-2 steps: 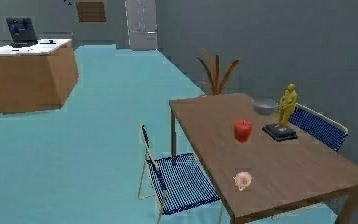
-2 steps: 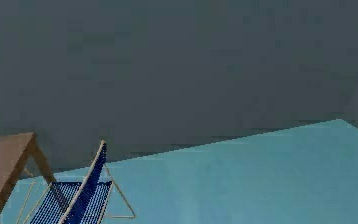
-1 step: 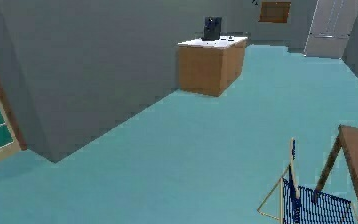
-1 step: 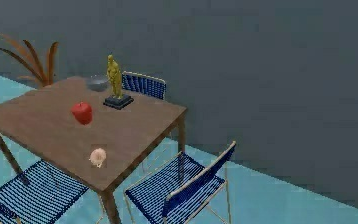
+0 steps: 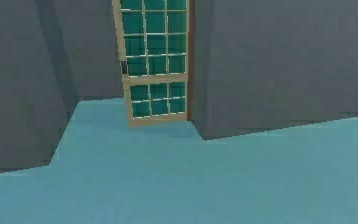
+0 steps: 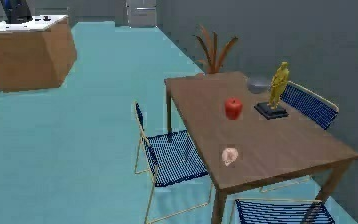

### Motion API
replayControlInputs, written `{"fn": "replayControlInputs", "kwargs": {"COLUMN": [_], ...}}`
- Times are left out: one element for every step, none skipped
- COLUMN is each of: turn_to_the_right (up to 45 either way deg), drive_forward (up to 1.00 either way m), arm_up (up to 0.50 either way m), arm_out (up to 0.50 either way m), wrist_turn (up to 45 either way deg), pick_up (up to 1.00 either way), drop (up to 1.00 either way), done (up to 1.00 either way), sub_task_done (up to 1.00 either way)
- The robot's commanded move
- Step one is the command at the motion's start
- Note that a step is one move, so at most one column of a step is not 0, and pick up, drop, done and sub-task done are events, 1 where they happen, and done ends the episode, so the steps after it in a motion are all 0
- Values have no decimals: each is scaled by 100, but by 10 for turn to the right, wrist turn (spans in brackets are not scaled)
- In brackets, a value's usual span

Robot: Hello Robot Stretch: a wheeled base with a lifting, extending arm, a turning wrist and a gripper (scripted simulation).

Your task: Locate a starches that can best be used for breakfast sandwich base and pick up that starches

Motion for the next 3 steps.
{"fn": "replayControlInputs", "kwargs": {"turn_to_the_right": [-450, -360, 0], "drive_forward": [0, 0, 5], "arm_up": [0, 0, 0], "arm_out": [0, 0, 0], "wrist_turn": [0, 0, 0], "pick_up": [0, 0, 0], "drop": [0, 0, 0], "done": [0, 0, 0], "sub_task_done": [0, 0, 0]}}
